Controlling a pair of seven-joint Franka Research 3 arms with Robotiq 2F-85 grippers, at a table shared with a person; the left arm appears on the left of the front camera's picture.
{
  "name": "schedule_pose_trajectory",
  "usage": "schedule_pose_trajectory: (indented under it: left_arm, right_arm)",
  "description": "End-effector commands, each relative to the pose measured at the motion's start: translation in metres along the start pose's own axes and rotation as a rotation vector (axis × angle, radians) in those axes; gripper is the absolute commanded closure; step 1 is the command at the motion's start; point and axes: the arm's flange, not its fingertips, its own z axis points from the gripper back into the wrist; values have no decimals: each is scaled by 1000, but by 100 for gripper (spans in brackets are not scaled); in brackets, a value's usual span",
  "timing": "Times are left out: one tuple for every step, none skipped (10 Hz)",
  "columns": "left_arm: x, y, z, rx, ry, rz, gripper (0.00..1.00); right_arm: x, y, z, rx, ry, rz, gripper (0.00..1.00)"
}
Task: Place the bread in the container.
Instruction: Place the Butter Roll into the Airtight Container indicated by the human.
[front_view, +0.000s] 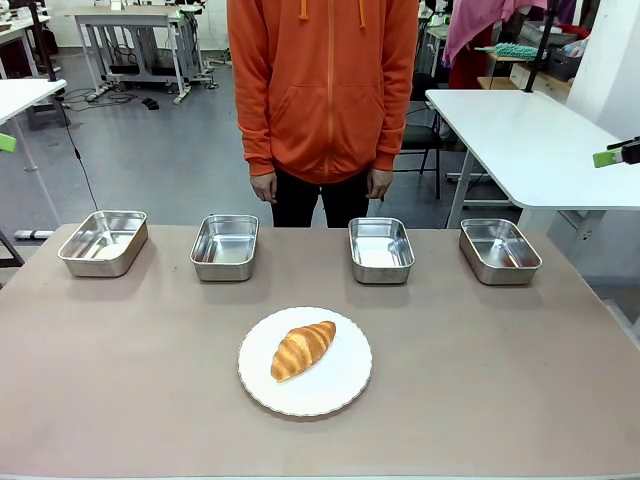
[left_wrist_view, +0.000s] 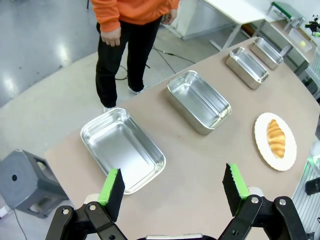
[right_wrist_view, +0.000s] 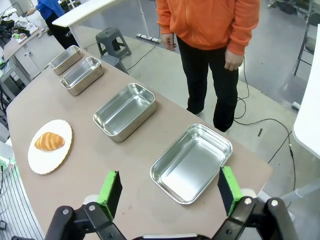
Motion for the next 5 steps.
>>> schedule_pose_trajectory:
  left_arm:
    - [0, 0, 0, -1, -7, 4, 0]
    - [0, 0, 0, -1, -7, 4, 0]
    - [0, 0, 0, -1, -7, 4, 0]
    - [0, 0, 0, -1, -7, 4, 0]
    - [0, 0, 0, -1, -7, 4, 0]
  right_arm:
    - [-1, 0, 1, 0, -3, 5, 0]
    - [-1, 0, 1, 0, -3, 5, 0]
    - [-1, 0, 1, 0, -3, 5, 0]
    - [-1, 0, 1, 0, -3, 5, 0]
    - [-1, 0, 1, 0, -3, 5, 0]
